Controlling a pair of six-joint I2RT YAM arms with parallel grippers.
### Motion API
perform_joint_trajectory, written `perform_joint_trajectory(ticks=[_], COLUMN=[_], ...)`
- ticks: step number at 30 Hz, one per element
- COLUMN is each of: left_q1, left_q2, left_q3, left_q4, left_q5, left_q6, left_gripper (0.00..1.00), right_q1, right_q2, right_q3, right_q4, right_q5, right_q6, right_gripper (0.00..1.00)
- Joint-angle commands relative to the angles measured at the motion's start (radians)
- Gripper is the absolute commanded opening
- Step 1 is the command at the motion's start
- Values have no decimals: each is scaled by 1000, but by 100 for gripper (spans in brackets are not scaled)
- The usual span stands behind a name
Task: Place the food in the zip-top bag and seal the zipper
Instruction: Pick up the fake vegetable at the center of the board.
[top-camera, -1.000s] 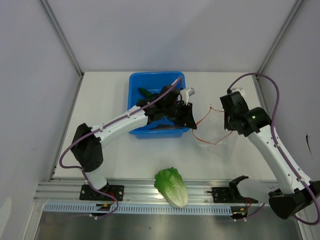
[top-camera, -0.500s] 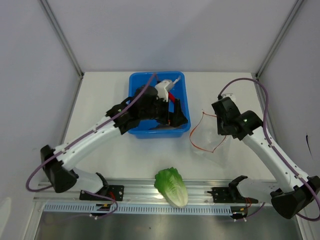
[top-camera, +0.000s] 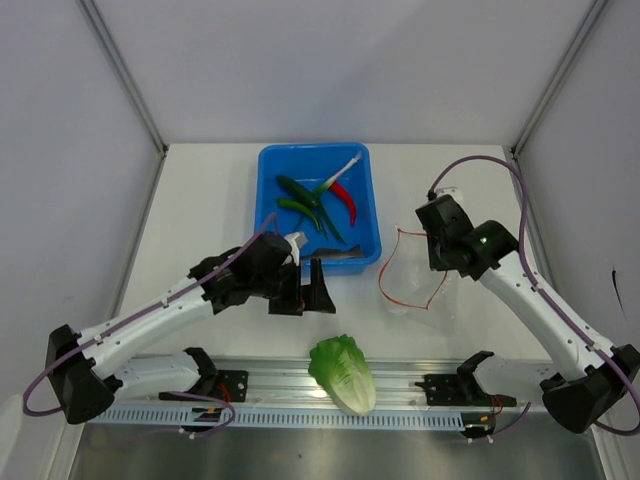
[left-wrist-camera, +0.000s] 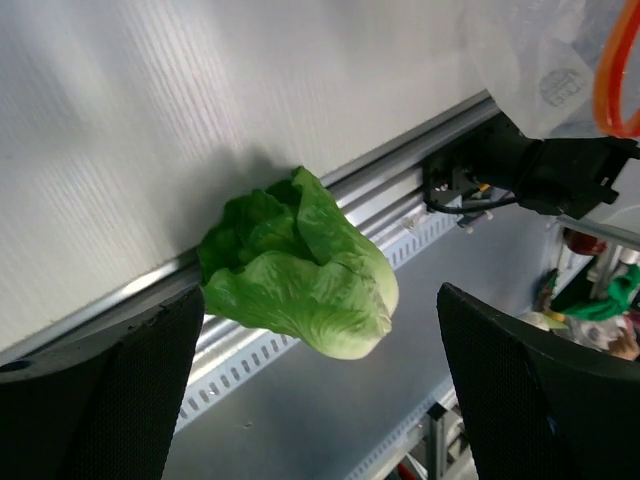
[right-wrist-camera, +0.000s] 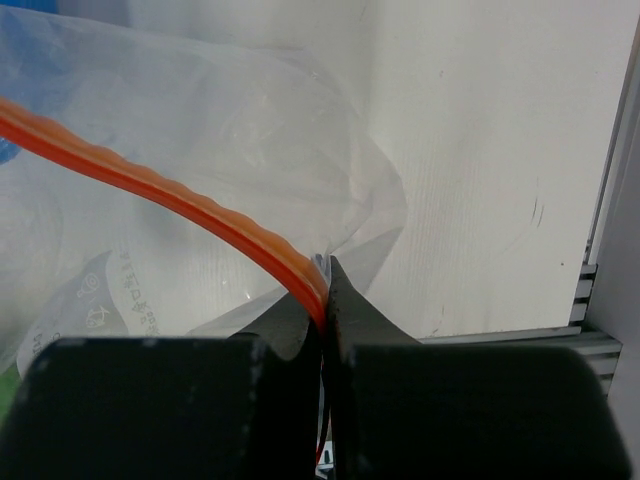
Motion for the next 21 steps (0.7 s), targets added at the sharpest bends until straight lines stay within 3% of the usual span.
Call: perform_joint_trajectory(ticks=[1, 7, 12, 21], left_q1=[-15, -52, -102, -135], left_q2=[-34, 90, 316, 395], left_q3=[-12, -12, 158, 122], left_q4=[-9, -33, -299, -216], left_q5=[81, 70, 23, 118], left_q6=[-132, -242, -315, -367], left_gripper=[99, 99, 100, 100], right_q1=[25, 34, 39, 42], right_q2=[3, -1, -9, -23], right_q3=[4, -3, 12, -2], right_q4=[25, 19, -1, -6], right_q5=[21, 23, 35, 36], right_q6=[23, 33, 33, 30], right_gripper=[0, 0, 0, 0])
